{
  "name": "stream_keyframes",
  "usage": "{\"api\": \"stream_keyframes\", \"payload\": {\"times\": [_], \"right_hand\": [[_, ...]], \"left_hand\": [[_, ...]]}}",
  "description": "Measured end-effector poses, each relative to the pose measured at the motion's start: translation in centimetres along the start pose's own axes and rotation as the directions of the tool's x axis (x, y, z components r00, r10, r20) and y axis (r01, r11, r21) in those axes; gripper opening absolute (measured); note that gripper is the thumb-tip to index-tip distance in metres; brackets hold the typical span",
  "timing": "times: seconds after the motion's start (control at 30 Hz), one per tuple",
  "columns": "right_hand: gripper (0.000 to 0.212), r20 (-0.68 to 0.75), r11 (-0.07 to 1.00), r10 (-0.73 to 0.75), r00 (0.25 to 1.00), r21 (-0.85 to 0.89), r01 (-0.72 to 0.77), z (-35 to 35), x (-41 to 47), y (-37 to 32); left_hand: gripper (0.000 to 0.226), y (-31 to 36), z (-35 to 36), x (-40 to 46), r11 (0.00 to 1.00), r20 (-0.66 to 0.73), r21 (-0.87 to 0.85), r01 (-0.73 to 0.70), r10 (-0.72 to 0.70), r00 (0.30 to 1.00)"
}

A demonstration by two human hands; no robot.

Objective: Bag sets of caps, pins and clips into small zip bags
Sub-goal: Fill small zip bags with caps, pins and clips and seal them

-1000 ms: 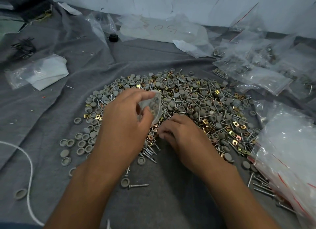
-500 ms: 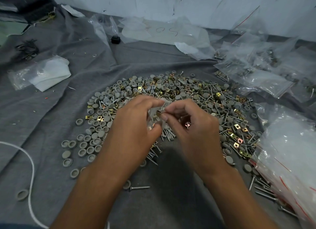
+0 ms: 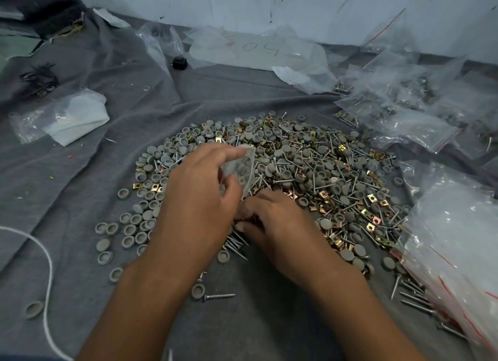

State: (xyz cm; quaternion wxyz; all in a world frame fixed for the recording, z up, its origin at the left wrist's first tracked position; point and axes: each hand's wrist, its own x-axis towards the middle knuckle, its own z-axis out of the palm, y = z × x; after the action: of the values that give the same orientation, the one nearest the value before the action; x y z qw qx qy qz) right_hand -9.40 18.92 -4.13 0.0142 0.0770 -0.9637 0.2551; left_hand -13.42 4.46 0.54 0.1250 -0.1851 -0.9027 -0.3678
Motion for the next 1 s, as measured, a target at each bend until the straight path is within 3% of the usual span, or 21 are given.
{"api": "stream_keyframes", "payload": {"times": [0.3,0.5,0.7,0.87,1.0], "right_hand": [[0.015,0.004,0.999,0.038,0.999,0.005,-0.038,-0.1,-0.2,0.1],[0.032,-0.005,0.997,0.046,0.999,-0.054,-0.046,0.4,0.0,0.0],[0.016,-0.039,0.998,0.010,0.999,-0.066,-0.012,0.3,0.0,0.3],[0.010,-0.196,0.921,0.107,0.975,0.388,-0.024,-1.2,0.0,1.1],[0.010,-0.426,0.864,0.114,0.898,0.488,0.122,-2.3,-0.3,0.7]], "left_hand": [[0.041,0.0,0.0,0.1,1.000,0.002,-0.006,-0.008,0.008,1.000],[0.040,0.2,-0.1,0.0,1.000,0.001,-0.001,-0.003,0.003,1.000],[0.040,0.2,0.0,0.0,1.000,0.011,0.005,0.000,0.000,1.000],[0.040,0.0,-0.1,-0.1,1.000,0.025,0.004,-0.019,0.019,1.000],[0.042,0.1,0.1,-0.2,1.000,0.059,0.002,-0.027,0.027,0.998]]}}
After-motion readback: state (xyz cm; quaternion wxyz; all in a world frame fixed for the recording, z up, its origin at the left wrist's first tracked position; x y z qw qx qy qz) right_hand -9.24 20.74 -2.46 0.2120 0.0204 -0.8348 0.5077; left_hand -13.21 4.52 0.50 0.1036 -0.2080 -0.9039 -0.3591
